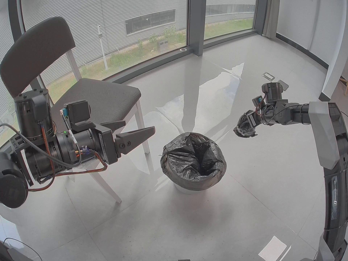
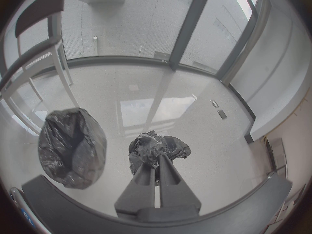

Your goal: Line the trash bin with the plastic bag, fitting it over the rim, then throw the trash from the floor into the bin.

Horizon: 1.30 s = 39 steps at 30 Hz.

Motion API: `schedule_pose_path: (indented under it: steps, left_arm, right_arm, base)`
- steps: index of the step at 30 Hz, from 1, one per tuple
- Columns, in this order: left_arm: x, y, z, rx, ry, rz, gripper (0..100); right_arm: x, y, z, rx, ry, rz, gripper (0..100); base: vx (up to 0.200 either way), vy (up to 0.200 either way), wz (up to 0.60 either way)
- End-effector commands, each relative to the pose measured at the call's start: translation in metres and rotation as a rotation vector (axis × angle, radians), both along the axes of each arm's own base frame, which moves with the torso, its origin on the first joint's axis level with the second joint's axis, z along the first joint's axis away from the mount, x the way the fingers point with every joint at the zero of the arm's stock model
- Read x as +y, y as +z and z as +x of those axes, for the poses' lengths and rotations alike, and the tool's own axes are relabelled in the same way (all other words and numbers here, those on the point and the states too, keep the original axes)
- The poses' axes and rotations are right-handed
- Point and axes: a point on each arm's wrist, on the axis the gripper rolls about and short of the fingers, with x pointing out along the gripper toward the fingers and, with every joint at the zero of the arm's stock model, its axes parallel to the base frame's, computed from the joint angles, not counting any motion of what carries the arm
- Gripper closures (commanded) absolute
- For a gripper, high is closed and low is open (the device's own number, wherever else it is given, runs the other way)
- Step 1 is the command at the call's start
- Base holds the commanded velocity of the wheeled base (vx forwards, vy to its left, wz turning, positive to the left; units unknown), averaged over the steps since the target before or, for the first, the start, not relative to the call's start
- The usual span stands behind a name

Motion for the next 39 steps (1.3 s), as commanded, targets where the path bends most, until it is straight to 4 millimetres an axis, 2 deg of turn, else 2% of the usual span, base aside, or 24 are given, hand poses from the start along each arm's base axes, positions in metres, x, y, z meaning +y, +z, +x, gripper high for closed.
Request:
schedule_pose_path:
  steps: [1,3,4,5,6,13,18,24,28,35,36,39]
  left_arm:
    - [-0.005,-0.005,0.010,0.021,-0.004,0.006,0]
    - [-0.007,-0.006,0.013,0.019,-0.004,0.005,0]
    - [-0.007,-0.006,0.013,0.019,-0.004,0.005,0]
    - [-0.008,-0.006,0.015,0.019,-0.004,0.004,0]
    - [-0.008,-0.006,0.016,0.019,-0.004,0.002,0]
    - [-0.008,-0.007,0.015,0.025,-0.001,-0.004,0]
    - [-0.008,-0.004,0.015,0.013,-0.002,-0.013,0]
    - [-0.007,-0.004,0.015,0.011,-0.001,-0.013,0]
    - [-0.007,-0.003,0.016,0.007,0.004,-0.015,0]
    - [-0.005,-0.003,0.016,0.004,0.010,-0.017,0]
    - [-0.005,-0.002,0.016,0.004,0.010,-0.018,0]
    - [-0.005,-0.002,0.017,0.007,0.011,-0.023,0]
  right_arm:
    - [0.038,0.033,-0.015,-0.064,0.095,0.022,100]
    - [0.055,0.037,-0.021,-0.071,0.133,0.029,100]
    - [0.055,0.037,-0.021,-0.071,0.133,0.029,100]
    - [0.070,0.040,-0.027,-0.071,0.170,0.035,100]
    - [0.076,0.039,-0.028,-0.069,0.183,0.037,100]
    - [0.108,0.030,-0.043,-0.028,0.258,0.034,100]
    - [0.119,0.012,-0.056,0.046,0.295,0.022,100]
    - [0.127,-0.011,-0.064,0.100,0.351,0.031,100]
    - [0.138,-0.014,-0.069,0.100,0.378,0.032,100]
    - [0.145,-0.046,-0.061,0.154,0.382,0.019,100]
    - [0.145,-0.053,-0.055,0.153,0.376,0.019,100]
    - [0.145,-0.056,-0.043,0.131,0.367,0.026,100]
  base:
    - [0.000,0.000,0.00]
    - [0.000,0.000,0.00]
    - [0.000,0.000,0.00]
    - [0.000,0.000,0.00]
    - [0.000,0.000,0.00]
    - [0.000,0.000,0.00]
    - [0.000,0.000,0.00]
    - [0.000,0.000,0.00]
    - [0.000,0.000,0.00]
    - [0.000,0.000,0.00]
    - [0.000,0.000,0.00]
    - [0.000,0.000,0.00]
